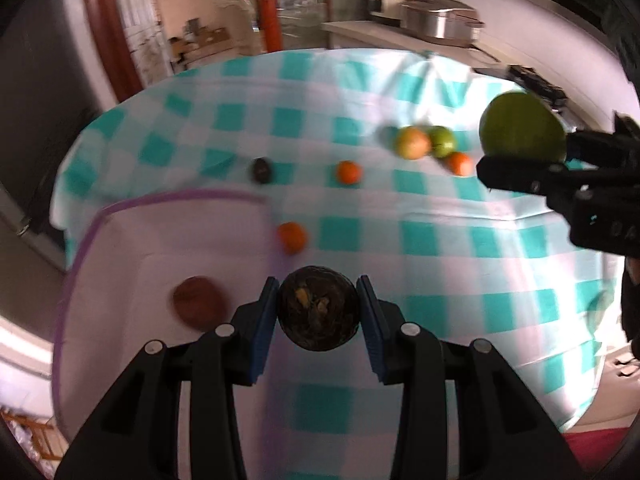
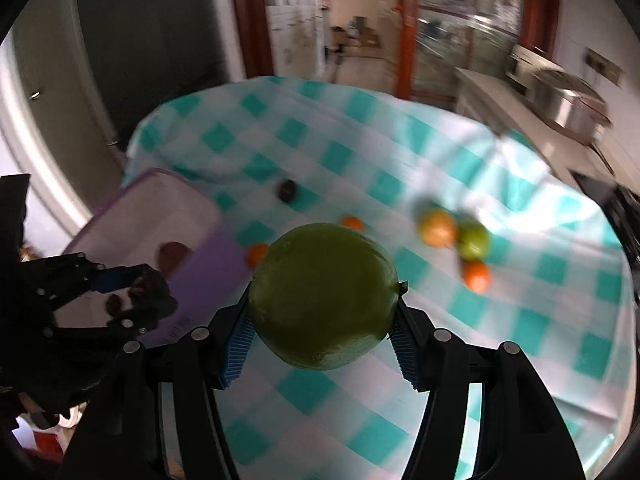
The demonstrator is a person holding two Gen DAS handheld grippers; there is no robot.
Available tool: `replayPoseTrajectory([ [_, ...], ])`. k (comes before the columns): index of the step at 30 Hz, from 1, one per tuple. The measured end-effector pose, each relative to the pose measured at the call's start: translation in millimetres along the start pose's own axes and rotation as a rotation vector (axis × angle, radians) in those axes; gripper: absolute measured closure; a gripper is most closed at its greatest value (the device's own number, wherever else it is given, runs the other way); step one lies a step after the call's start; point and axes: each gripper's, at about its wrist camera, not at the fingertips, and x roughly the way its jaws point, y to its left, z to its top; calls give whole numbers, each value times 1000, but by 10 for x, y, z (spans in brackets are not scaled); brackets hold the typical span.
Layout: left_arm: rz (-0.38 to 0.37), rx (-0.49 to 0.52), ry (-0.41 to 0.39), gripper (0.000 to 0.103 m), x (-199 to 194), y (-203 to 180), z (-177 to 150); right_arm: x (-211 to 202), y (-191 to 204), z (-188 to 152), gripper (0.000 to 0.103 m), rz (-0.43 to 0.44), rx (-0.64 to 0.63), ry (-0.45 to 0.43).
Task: Organize fruits
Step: 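Lift the green apple with the right gripper and carry it toward the box, then lower the green apple into the box and open the right gripper while the left gripper releases a dark fruit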
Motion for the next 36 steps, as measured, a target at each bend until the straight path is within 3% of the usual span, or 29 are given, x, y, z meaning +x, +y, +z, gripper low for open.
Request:
replayPoseTrajectory([
  [9, 154, -140, 54, 63, 64, 1074, -303, 542, 961, 282, 43, 146, -111, 48],
  [13, 202, -235, 126, 63, 84, 1571, -388, 720, 1388, 387, 43, 237, -145, 78],
  [18, 240, -304, 214, 63, 241, 2022, -489, 1004, 2010, 227, 43, 316, -309, 159],
  [26, 243, -261, 276, 63, 708, 2038, -540, 1326, 2546, -225, 43, 301, -606, 288],
  [36, 178, -224, 411, 62, 1051, 2042, -633, 1668, 2584, -257, 43, 202, -570, 436],
])
